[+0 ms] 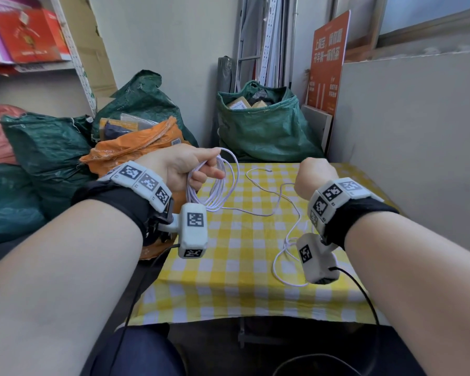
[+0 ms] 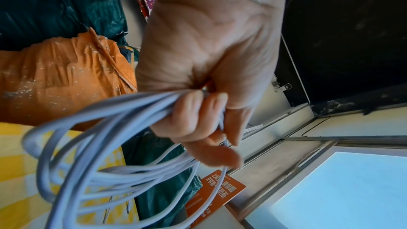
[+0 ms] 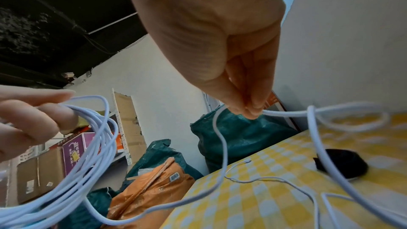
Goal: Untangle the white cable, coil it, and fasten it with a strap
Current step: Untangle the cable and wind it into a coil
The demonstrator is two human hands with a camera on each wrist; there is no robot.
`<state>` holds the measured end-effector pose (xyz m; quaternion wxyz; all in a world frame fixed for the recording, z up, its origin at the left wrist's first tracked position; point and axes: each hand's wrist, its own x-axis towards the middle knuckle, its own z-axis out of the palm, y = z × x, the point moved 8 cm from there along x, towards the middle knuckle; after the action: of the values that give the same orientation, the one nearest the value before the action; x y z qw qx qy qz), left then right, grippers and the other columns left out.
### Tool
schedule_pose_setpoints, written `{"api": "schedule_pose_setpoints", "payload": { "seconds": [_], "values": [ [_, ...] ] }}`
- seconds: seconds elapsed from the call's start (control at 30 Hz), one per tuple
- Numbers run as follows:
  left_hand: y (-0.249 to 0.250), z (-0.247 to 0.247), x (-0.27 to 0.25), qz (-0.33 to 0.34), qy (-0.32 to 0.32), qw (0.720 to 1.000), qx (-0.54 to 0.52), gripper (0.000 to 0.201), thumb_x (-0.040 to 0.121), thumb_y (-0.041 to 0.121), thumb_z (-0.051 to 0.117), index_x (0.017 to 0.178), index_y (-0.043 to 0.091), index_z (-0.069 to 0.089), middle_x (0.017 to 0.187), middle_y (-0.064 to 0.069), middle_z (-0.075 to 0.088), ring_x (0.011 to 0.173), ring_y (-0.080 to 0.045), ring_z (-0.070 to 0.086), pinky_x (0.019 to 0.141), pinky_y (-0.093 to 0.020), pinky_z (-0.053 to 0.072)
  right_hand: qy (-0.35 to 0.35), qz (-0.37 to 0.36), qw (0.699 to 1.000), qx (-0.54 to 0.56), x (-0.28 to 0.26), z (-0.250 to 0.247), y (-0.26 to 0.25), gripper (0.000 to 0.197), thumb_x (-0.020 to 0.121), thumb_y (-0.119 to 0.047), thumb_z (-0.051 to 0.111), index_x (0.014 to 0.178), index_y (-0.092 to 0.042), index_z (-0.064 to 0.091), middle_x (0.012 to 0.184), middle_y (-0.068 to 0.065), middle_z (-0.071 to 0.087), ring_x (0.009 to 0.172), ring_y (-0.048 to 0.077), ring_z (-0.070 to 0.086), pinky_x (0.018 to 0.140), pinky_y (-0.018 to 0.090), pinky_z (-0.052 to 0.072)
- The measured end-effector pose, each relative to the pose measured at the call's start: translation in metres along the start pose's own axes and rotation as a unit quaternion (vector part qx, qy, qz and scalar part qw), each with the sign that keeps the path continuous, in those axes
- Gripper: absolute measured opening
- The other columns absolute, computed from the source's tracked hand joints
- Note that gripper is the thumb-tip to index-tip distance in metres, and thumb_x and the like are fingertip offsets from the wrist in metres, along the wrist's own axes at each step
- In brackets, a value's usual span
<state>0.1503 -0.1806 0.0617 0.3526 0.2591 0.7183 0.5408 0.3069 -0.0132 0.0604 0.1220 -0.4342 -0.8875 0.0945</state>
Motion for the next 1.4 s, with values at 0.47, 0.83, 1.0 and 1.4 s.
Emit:
{"api": "schedule_pose_setpoints", "payload": {
  "seconds": [0.47, 0.83, 1.0, 1.4],
  "values": [
    [0.006, 0.042, -0.006, -0.014, -0.179, 0.972, -0.149, 0.039, 0.095, 0.043, 0.038, 0.069, 0.016, 0.047, 0.037, 0.010, 0.029, 0.027, -0.002, 0.024, 0.033, -0.014, 0.016, -0.181, -0.223, 0.836, 0.468, -0.024, 0.019, -0.092, 0.027, 0.094, -0.031, 0.055, 0.099, -0.005, 0.059, 0.081, 0.010, 0.046, 0.075, 0.020, 0.043, 0.069, 0.031, 0.038],
    [0.016, 0.033, 0.001, 0.120, -0.167, 0.948, -0.244, 0.032, 0.087, 0.036, 0.047, 0.061, 0.017, 0.050, 0.048, 0.006, 0.042, 0.044, -0.008, 0.043, 0.051, -0.020, 0.043, -0.215, -0.059, 0.698, 0.681, -0.013, 0.025, -0.077, 0.035, 0.100, -0.029, 0.045, 0.068, -0.015, 0.041, 0.051, -0.002, 0.031, 0.035, 0.009, 0.036, 0.044, 0.021, 0.042],
    [0.001, 0.029, -0.001, 0.082, -0.168, 0.980, -0.061, 0.006, 0.078, 0.006, 0.058, 0.084, 0.006, 0.058, 0.062, -0.006, 0.061, 0.063, -0.019, 0.063, 0.062, -0.030, 0.053, -0.086, -0.140, 0.873, 0.459, 0.000, 0.011, -0.068, 0.031, 0.097, -0.030, 0.046, 0.071, -0.013, 0.043, 0.053, 0.000, 0.036, 0.038, 0.014, 0.036, 0.050, 0.030, 0.040],
    [-0.002, 0.050, 0.001, 0.062, -0.161, 0.980, 0.100, 0.019, 0.092, -0.001, 0.050, 0.098, 0.013, 0.061, 0.049, 0.007, 0.026, 0.036, -0.003, 0.022, 0.040, -0.016, 0.023, -0.084, -0.244, 0.891, 0.373, -0.014, 0.006, -0.086, 0.019, 0.087, -0.026, 0.065, 0.085, -0.013, 0.051, 0.062, -0.001, 0.049, 0.046, 0.013, 0.043, 0.045, 0.024, 0.042]
  ]
}}
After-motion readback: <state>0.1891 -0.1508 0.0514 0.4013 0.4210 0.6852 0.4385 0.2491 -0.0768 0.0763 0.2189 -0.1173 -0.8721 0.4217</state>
